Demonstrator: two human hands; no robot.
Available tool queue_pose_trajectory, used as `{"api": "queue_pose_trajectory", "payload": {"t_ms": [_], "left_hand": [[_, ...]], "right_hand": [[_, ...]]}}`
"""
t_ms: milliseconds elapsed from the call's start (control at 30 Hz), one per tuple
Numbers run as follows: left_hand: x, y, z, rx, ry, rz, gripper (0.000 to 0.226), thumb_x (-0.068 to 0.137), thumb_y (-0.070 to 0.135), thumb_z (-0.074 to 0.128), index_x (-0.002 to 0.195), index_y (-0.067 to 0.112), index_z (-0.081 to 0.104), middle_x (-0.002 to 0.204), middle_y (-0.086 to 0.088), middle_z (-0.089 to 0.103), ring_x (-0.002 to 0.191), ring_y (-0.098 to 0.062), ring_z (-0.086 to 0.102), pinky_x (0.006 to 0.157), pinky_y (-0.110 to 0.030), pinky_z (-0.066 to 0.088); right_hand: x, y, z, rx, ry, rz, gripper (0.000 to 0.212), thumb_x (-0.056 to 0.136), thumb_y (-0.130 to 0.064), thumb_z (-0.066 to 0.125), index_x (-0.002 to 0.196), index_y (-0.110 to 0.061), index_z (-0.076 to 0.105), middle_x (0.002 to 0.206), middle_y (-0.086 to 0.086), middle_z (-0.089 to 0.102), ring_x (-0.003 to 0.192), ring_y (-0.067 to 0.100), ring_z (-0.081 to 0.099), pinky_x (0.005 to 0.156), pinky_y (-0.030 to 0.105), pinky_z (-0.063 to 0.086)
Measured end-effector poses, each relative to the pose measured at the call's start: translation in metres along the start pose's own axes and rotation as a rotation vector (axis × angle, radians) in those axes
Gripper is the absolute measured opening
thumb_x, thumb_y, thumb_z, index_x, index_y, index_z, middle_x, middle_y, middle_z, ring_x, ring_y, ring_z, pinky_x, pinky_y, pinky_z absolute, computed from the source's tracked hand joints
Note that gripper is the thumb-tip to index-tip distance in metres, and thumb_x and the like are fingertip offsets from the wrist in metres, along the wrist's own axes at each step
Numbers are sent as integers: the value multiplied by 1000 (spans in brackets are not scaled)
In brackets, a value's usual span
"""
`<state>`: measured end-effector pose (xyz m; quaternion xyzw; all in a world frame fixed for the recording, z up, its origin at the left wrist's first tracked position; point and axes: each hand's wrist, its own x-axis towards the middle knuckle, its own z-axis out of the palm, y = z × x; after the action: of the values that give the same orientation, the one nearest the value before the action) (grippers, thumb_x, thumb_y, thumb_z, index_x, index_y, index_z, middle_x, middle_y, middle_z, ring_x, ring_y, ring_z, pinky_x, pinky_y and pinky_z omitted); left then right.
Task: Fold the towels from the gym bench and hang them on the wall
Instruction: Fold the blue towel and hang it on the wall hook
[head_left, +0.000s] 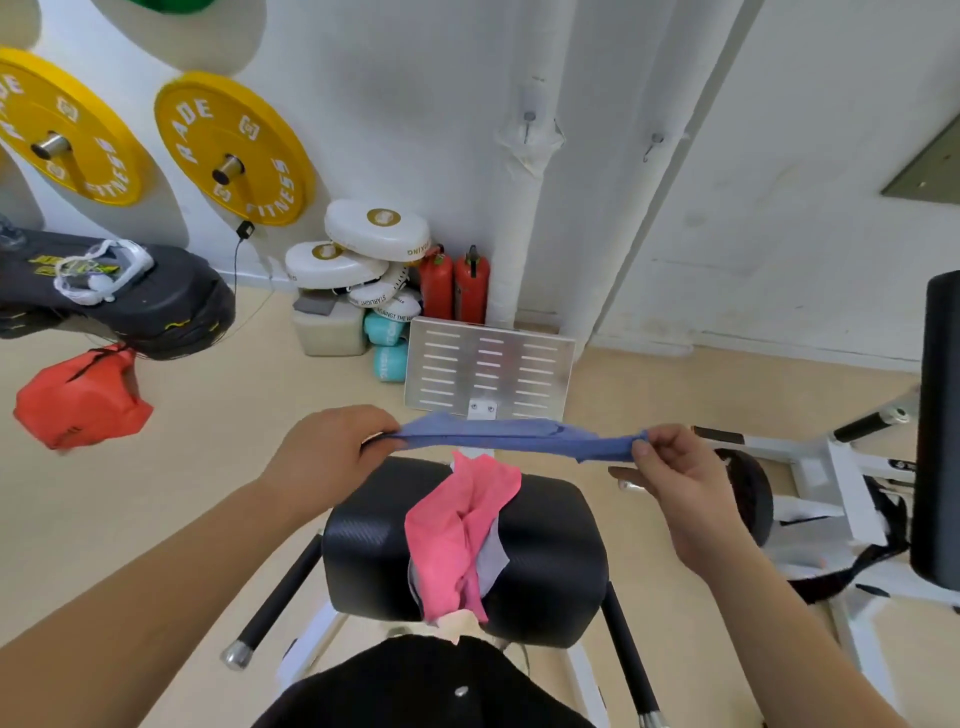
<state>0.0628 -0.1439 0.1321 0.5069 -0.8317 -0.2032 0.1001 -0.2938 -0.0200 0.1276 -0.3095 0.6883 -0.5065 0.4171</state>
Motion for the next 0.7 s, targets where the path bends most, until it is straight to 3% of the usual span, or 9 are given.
{"api": "queue_pose_trajectory", "payload": {"t_ms": [100, 167, 233, 300, 500, 600, 700], "left_hand": [[-31, -23, 36, -93, -126, -56, 24, 90, 43, 57, 93, 25, 73, 87, 9, 74, 78, -16, 65, 73, -35, 54], [-51, -33, 55, -99, -244, -90, 9, 94, 32, 64, 91, 26, 71, 78, 12, 69, 73, -14, 62, 68, -31, 49], [-68, -44, 70, -65, -343, -111, 7, 94, 22, 66, 91, 28, 68, 77, 13, 64, 73, -12, 59, 64, -26, 42], [-81, -55, 82, -56, -404, -133, 20, 93, 15, 63, 91, 34, 64, 82, 13, 64, 78, -15, 59, 63, -23, 40], [-121, -60, 87, -1, -390, -149, 23, 99, 22, 63, 114, 36, 75, 106, 8, 63, 93, -13, 56, 79, -25, 47], [-139, -55, 85, -54, -358, -122, 23, 100, 24, 64, 117, 34, 76, 100, 31, 62, 98, -7, 62, 81, -10, 43], [-154, -43, 87, -50, -410, -178, 24, 101, 26, 61, 119, 35, 75, 107, 28, 67, 99, -5, 65, 84, -11, 44]], "right_hand": [[-23, 44, 3, -59, -72, 158, 15, 100, 2, 62, 89, -8, 64, 93, 20, 73, 95, 39, 70, 100, 51, 54], [-41, 72, 6, -130, -100, 242, 13, 99, 0, 63, 90, -8, 66, 95, 22, 73, 98, 46, 67, 97, 54, 54], [-60, 91, 11, -192, -127, 305, 6, 100, -3, 64, 95, -6, 66, 96, 14, 74, 99, 39, 69, 91, 47, 57], [-74, 105, 14, -237, -145, 343, 2, 100, -6, 64, 99, -7, 66, 102, 11, 75, 102, 34, 71, 89, 43, 61], [-110, 129, 10, -398, -284, 362, 7, 102, -17, 62, 99, -21, 66, 98, -5, 78, 99, 20, 72, 92, 43, 61], [-121, 132, -1, -425, -332, 368, 7, 104, -17, 59, 99, -18, 64, 97, -4, 77, 97, 21, 70, 92, 43, 60], [-131, 141, -16, -410, -388, 378, 8, 105, -18, 57, 99, -16, 62, 98, 2, 76, 90, 21, 66, 96, 48, 55]]}}
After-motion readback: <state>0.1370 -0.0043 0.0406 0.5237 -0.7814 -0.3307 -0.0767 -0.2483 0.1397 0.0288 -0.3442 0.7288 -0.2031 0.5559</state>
